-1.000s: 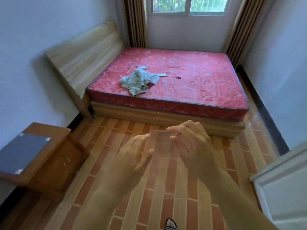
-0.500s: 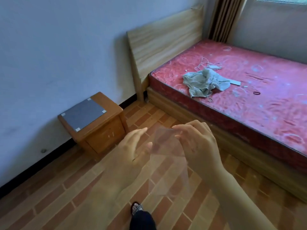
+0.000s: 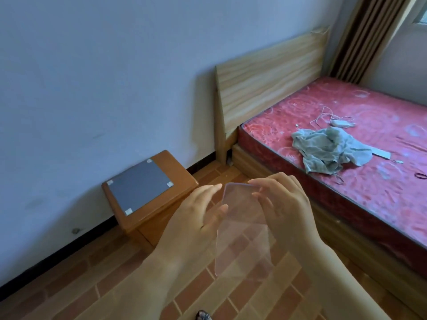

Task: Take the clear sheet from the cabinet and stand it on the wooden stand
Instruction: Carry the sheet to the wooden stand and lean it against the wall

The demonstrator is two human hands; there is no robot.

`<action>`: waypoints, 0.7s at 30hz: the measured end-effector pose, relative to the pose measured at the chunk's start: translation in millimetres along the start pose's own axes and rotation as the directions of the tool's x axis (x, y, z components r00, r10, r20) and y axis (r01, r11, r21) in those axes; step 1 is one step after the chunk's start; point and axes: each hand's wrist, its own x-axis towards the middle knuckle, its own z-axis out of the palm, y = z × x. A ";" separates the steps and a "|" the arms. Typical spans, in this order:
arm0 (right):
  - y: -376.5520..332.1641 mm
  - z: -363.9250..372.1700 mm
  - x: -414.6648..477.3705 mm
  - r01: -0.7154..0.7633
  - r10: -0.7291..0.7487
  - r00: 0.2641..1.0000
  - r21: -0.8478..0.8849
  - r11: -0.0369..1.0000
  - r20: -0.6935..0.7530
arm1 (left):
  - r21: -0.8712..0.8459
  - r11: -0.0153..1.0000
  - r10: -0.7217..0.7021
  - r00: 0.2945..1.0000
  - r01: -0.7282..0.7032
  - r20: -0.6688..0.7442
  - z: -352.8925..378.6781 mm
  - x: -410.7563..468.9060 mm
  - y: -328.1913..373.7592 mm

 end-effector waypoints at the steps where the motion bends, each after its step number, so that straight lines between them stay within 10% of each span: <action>1: 0.1 10.5 14.2 0.001 -0.001 1.000 0.003 1.000 -0.011 | 0.012 1.000 0.008 1.000 -0.008 -0.001 -6.6 12.6 -6.9; 21: 73.6 227.5 254.1 0.127 -0.174 0.956 0.202 0.971 0.236 | -0.117 0.938 -0.341 0.931 0.327 -0.131 -61.0 224.7 -137.4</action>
